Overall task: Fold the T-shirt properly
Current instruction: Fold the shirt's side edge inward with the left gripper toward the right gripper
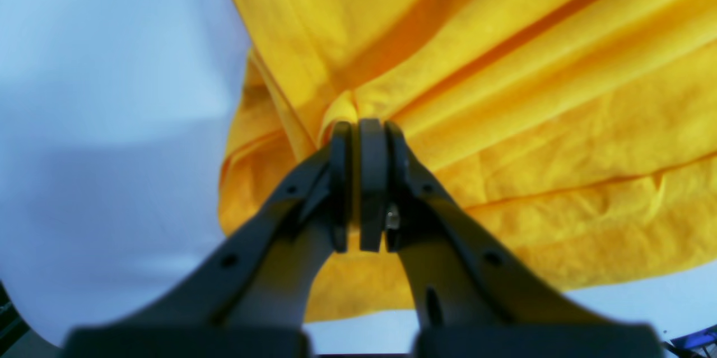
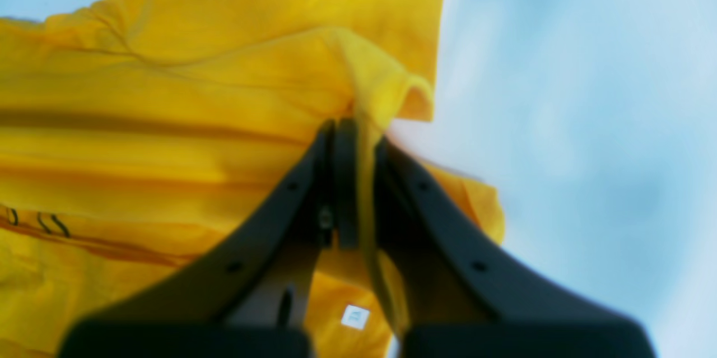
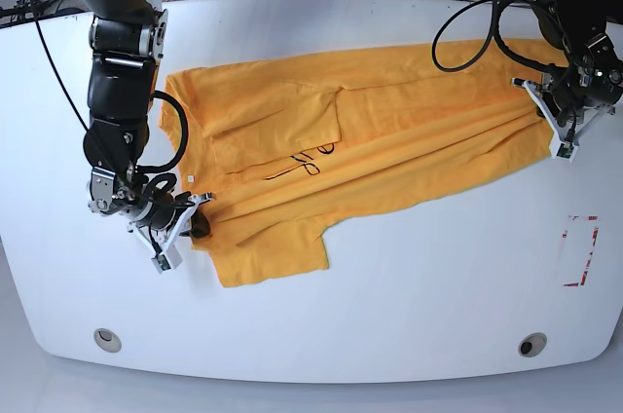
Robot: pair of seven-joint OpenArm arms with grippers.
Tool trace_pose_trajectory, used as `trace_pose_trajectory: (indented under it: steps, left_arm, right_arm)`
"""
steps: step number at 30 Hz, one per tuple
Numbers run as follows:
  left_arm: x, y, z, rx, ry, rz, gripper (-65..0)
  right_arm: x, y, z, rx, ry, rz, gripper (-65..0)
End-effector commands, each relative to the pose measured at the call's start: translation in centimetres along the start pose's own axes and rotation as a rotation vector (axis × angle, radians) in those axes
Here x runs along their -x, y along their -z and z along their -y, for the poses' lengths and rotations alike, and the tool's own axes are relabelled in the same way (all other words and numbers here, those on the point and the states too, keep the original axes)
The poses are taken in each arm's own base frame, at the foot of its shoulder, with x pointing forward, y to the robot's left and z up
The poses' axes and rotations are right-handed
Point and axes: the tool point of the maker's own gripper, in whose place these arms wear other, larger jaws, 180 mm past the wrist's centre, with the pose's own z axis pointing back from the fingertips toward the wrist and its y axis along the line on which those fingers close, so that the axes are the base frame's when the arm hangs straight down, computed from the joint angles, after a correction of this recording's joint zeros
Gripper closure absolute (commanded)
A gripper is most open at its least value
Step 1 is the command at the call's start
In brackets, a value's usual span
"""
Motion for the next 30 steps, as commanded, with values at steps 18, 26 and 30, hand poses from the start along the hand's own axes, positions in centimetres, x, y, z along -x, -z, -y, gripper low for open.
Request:
trace_pose_trajectory:
  steps: [18,26,30]
  left_arm:
    - [-5.6,-0.3,-6.7,-0.008,-0.305,0.134,-47.1]
    - [-5.4,3.6,-5.0,0.147,-0.384,0.089,-47.1]
    - [-6.1,4.5,-4.2,0.174,-0.378,0.117,-47.1]
  right_arm:
    - [-2.3,-0.6,0.5,0.012,-0.009,0.067,0.0]
    - [-2.3,-0.6,0.5,0.012,-0.009,0.067,0.0]
    - [-2.3,-0.6,0.5,0.012,-0.009,0.067,0.0]
